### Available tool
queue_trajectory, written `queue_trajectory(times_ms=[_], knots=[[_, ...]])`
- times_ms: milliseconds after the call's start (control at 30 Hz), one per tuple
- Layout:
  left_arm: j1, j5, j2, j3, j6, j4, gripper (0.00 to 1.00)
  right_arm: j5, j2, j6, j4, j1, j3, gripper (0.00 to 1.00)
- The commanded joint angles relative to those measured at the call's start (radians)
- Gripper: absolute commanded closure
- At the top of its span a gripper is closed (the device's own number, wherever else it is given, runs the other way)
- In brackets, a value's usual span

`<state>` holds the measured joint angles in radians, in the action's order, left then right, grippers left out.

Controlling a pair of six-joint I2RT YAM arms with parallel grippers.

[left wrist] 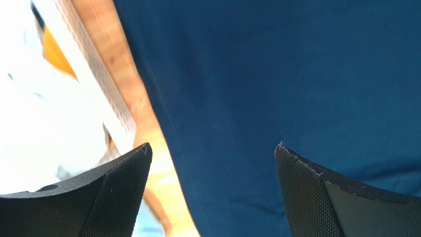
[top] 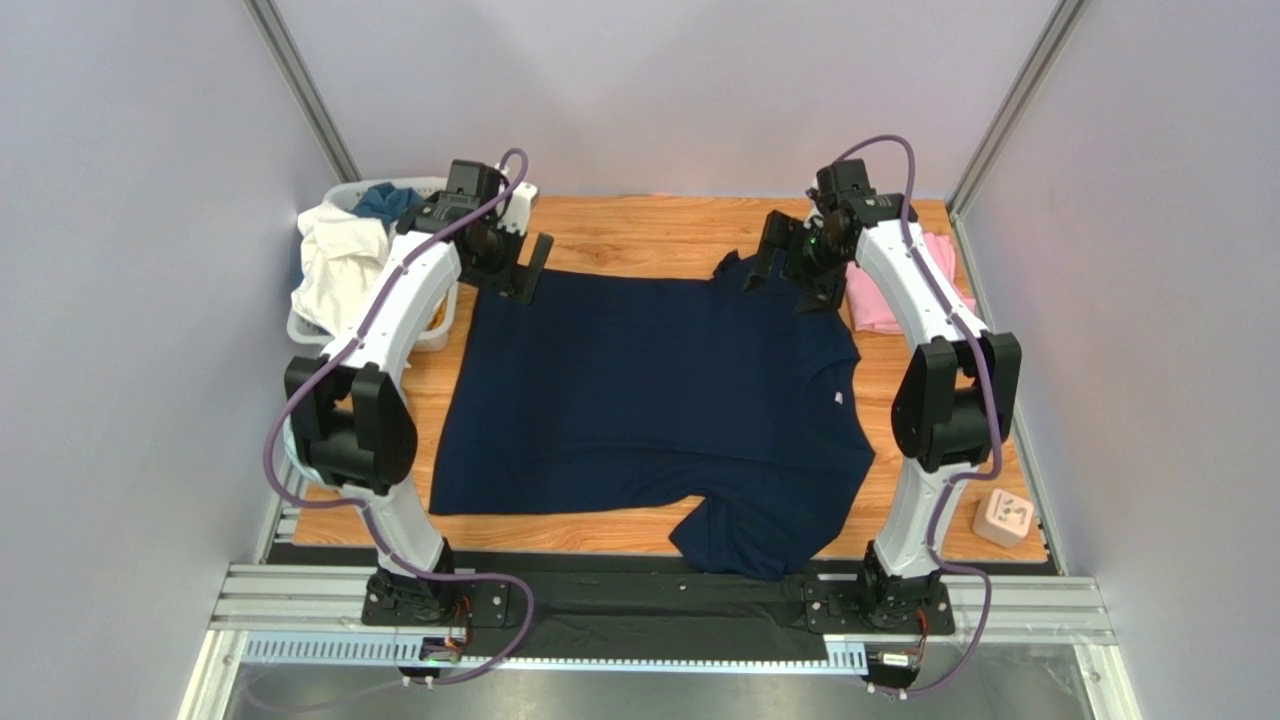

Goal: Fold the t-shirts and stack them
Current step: Flatten out the tshirt

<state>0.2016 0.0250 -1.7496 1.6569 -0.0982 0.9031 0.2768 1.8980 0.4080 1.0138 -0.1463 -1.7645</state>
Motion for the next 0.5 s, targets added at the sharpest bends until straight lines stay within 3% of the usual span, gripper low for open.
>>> queue_trajectory(times_ms=[0,267,467], knots=[[-0.005,-0.005,-0.137,0.168,0.06,0.006,0.0,0.016,0.113,-0.017,-0.009,0.047,-0.134,0.0],[-0.017,-0.1,-0.404,0.449,0.064,0.017,0.03,-0.054,0.351,-0.081,-0.009,0.105,-0.441,0.02],[-0.079,0.056,-0.556,0.613,0.138,0.027,0.04,-0.044,0.401,-0.089,-0.199,0.129,-0.46,0.06]])
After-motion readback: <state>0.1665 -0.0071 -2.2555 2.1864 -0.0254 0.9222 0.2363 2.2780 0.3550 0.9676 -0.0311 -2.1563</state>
